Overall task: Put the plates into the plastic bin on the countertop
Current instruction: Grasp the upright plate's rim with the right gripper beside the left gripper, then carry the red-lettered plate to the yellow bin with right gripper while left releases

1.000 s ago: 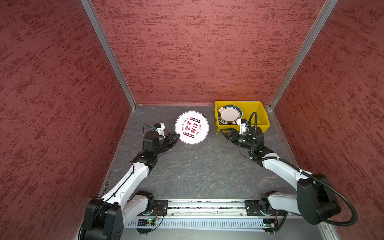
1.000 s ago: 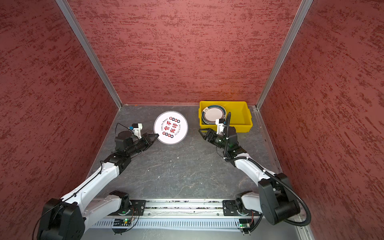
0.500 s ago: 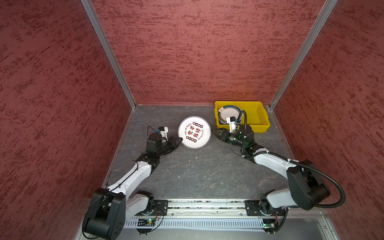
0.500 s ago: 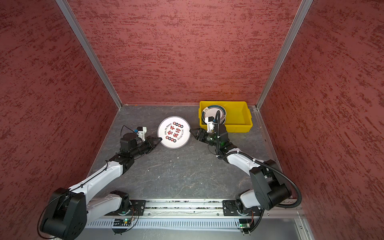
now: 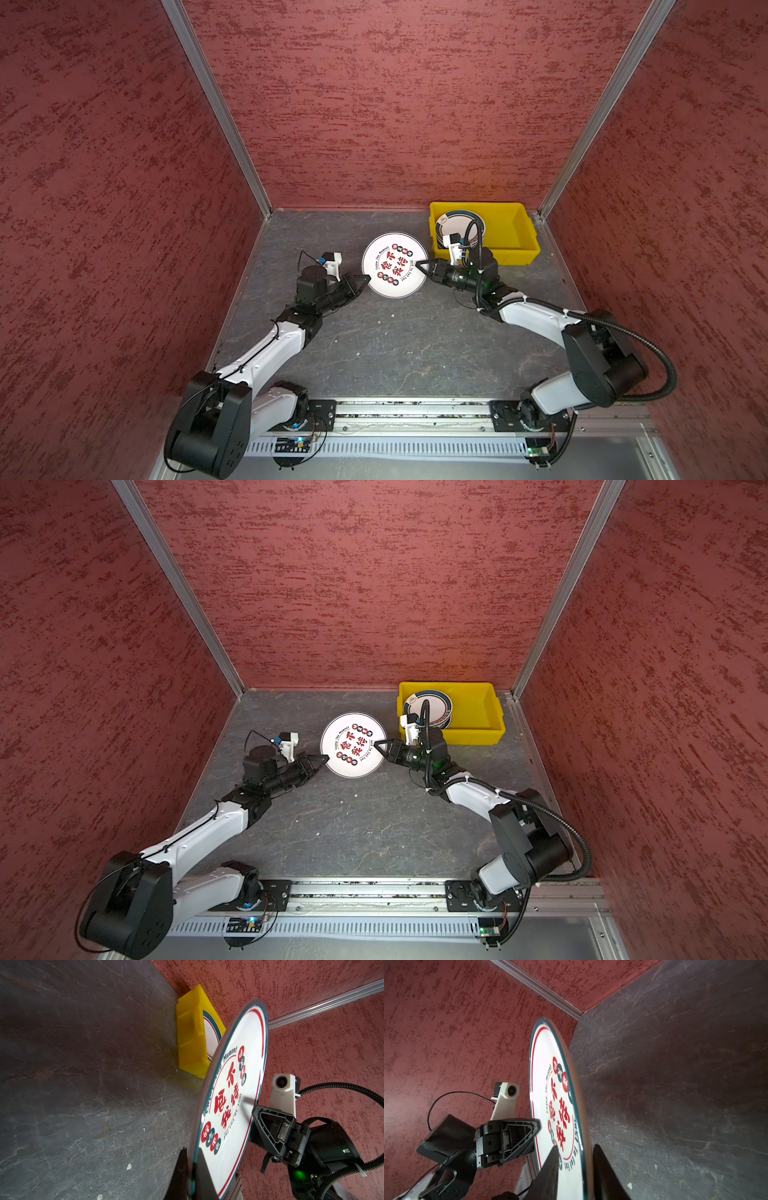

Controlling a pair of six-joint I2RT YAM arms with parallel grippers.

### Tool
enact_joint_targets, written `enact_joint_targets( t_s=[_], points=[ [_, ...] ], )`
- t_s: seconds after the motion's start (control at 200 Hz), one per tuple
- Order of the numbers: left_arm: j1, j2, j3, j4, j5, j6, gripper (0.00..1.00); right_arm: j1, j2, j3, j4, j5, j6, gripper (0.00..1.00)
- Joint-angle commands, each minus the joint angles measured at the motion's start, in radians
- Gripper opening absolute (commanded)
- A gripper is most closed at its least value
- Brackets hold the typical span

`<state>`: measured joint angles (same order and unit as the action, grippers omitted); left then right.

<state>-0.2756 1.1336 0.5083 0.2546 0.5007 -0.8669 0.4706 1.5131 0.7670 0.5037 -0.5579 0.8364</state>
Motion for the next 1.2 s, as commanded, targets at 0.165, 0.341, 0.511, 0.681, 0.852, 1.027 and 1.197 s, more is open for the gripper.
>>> enact_joint_targets(
  t_s=[0.165, 0.341, 0.511, 0.681, 0.852, 1.027, 1.197],
  points=[
    [0.0, -0.001, 0.013, 0.068, 0.019, 0.005, 0.0, 0.01, -0.017, 0.031, -0.006, 0.01, 0.002, 0.08],
    [0.006, -0.019, 0.013, 0.037, 0.0, 0.011, 0.45, 0.01, -0.029, 0.029, -0.022, 0.034, 0.0, 0.0],
    [0.008, -0.089, 0.0, -0.048, -0.099, 0.029, 0.99, 0.01, -0.04, 0.006, -0.003, 0.093, 0.031, 0.0],
    [0.038, -0.162, -0.037, -0.087, -0.154, 0.015, 0.99, 0.01, -0.055, -0.013, 0.004, 0.163, 0.054, 0.0],
    [0.054, -0.194, -0.048, -0.109, -0.154, 0.025, 0.99, 0.006, -0.107, 0.019, -0.12, 0.297, 0.004, 0.0],
    [0.059, -0.174, -0.048, -0.1, -0.133, 0.017, 0.99, -0.032, -0.112, 0.135, -0.285, 0.446, -0.084, 0.0],
    [0.065, -0.16, -0.05, -0.097, -0.109, 0.017, 0.99, -0.135, -0.084, 0.197, -0.303, 0.449, -0.096, 0.0]
  ],
)
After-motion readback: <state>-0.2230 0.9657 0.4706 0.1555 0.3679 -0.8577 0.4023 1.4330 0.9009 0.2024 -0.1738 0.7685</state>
